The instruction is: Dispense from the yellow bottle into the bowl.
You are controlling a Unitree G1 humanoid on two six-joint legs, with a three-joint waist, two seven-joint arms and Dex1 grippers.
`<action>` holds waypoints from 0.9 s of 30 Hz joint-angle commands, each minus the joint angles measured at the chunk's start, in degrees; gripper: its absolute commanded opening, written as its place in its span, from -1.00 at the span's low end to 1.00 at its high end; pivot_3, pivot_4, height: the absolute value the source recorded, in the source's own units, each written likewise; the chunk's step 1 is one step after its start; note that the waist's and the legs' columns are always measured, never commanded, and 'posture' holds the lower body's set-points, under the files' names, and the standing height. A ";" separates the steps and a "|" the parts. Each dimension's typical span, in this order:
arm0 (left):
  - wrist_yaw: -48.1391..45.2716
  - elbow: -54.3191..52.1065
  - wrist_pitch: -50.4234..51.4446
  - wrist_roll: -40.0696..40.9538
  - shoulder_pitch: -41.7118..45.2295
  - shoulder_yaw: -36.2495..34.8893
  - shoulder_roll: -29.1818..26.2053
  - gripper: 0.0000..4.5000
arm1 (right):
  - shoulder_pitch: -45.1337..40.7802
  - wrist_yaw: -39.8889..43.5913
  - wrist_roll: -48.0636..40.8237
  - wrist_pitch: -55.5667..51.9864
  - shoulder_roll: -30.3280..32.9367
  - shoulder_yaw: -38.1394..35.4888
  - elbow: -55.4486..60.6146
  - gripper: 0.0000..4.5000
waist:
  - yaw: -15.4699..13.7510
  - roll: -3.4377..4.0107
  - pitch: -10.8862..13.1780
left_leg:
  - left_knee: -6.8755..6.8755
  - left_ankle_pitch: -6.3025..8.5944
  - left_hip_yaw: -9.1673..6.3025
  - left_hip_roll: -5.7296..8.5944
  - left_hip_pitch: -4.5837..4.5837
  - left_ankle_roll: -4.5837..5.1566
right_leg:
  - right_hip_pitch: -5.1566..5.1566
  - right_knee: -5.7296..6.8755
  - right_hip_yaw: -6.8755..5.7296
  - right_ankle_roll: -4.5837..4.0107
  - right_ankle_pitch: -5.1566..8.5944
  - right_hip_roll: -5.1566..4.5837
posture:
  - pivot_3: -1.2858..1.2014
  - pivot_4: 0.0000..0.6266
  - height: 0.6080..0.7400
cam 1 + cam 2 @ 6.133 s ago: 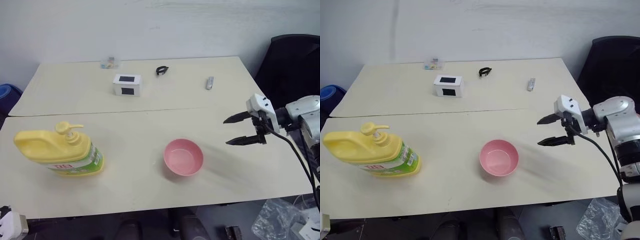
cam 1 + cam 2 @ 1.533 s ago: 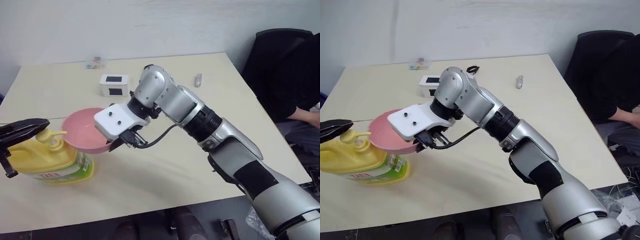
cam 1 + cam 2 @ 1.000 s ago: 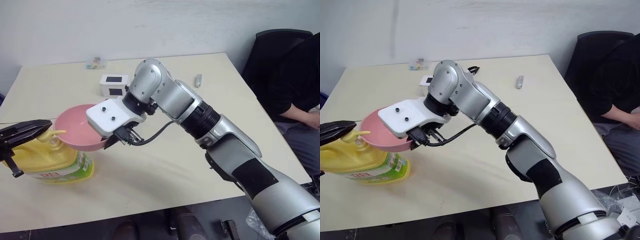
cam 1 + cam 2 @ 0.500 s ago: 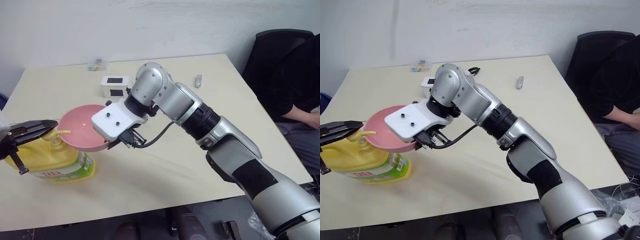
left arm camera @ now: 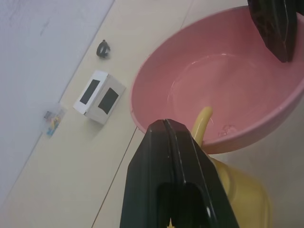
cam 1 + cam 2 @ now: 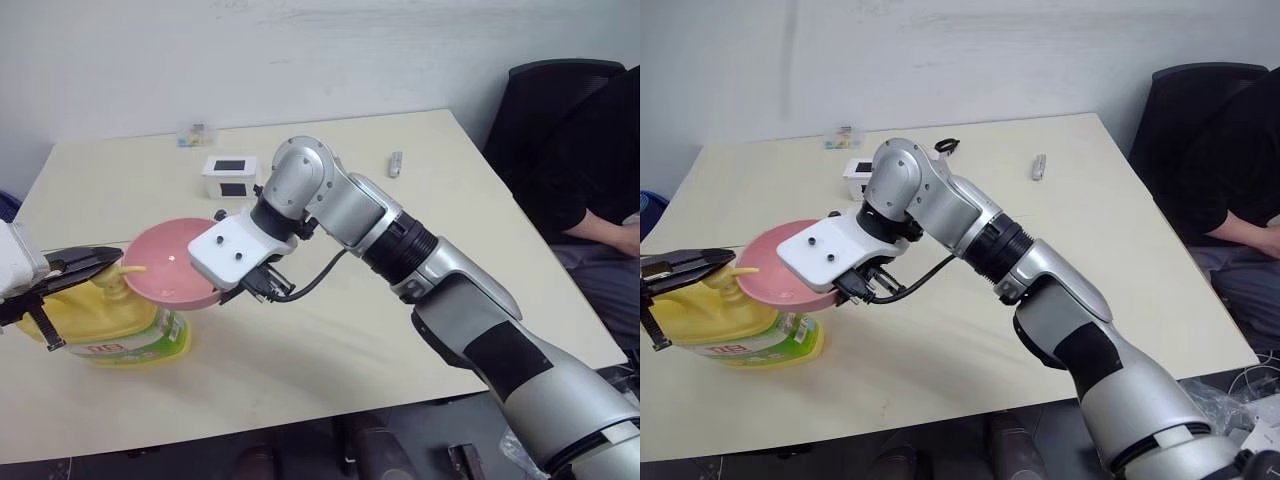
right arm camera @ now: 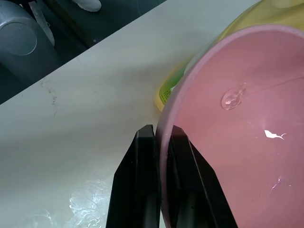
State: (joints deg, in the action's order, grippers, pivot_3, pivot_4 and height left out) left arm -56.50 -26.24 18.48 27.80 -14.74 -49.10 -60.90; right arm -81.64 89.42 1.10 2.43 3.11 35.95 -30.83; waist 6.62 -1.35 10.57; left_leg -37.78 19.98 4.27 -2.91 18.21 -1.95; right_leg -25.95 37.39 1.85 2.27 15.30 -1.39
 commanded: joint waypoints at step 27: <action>-27.29 -7.27 37.71 22.30 -33.28 -60.88 9.42 0.87 | 17.84 -5.57 8.52 19.63 15.13 1.72 -2.61 -1.00 | 0.52 -0.58 0.17 | -0.32 -0.05 -0.67 -0.25 2.20 -0.70 | -1.63 -0.53 -1.46 -0.25 0.15 -0.11 | 0.03 -0.52 1.00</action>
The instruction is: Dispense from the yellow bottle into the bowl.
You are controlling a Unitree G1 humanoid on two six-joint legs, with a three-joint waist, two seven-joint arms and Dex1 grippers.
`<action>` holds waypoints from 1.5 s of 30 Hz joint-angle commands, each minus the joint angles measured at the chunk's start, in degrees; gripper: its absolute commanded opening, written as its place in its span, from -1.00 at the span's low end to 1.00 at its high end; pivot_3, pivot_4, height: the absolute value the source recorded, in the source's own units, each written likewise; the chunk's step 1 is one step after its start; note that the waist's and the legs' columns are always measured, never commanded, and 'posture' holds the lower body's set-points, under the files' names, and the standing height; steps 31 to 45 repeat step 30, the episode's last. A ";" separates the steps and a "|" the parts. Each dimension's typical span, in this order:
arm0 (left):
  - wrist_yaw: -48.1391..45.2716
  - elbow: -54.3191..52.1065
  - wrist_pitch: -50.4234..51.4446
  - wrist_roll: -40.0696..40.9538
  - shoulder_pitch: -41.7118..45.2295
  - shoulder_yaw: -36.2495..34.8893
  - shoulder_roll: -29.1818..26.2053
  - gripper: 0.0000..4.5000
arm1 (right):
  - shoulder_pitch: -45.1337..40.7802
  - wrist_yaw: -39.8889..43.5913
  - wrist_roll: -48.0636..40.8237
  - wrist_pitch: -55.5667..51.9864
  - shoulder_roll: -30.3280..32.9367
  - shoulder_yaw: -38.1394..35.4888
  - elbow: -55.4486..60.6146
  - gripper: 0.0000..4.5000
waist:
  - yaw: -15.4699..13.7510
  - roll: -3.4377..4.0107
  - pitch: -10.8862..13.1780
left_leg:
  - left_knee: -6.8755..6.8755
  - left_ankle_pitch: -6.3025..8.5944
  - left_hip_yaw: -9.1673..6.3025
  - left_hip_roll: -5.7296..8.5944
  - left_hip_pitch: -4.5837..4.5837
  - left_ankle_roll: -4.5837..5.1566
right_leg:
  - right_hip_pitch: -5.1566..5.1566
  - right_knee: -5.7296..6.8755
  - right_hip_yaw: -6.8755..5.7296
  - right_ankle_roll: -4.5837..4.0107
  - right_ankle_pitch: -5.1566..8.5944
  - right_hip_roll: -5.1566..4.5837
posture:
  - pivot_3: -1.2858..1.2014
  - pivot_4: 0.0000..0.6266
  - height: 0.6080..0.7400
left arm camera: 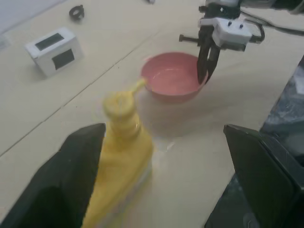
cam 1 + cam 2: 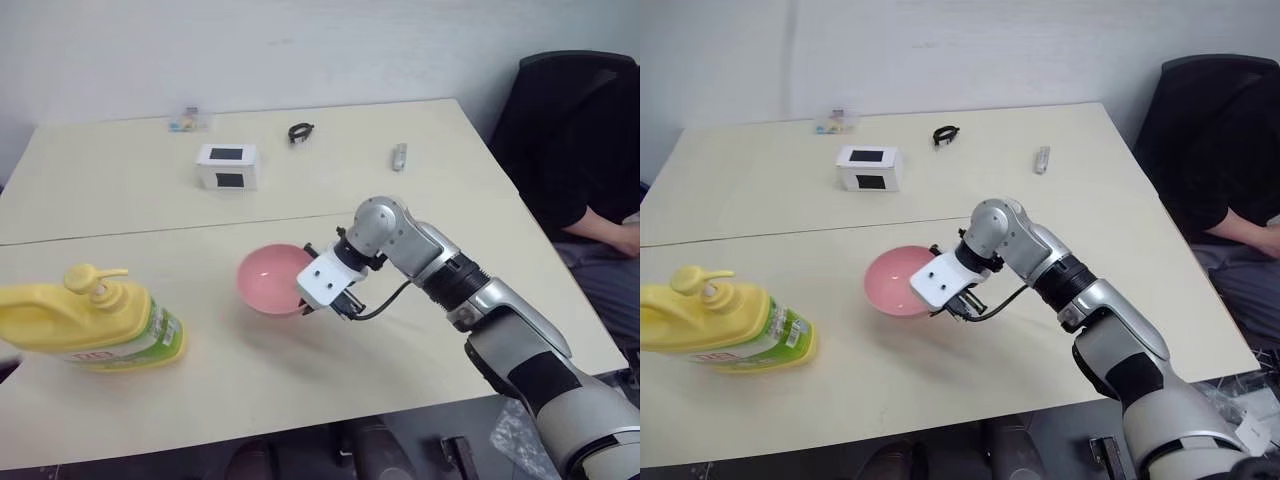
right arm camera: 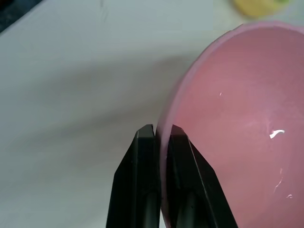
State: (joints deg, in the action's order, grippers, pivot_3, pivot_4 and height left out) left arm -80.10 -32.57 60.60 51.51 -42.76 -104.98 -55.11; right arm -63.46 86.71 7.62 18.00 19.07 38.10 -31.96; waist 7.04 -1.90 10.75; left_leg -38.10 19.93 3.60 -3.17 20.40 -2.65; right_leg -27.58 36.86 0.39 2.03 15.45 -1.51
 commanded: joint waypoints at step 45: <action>3.39 7.20 -21.16 7.21 -18.63 3.27 9.12 0.89 | -5.61 5.79 -45.99 -34.90 42.52 -3.56 12.92 0.40 | -1.63 -0.05 0.38 | 0.05 0.53 -0.53 0.37 -1.13 0.50 | 0.83 -0.07 0.37 -0.20 0.18 0.91 | 0.03 -0.52 1.00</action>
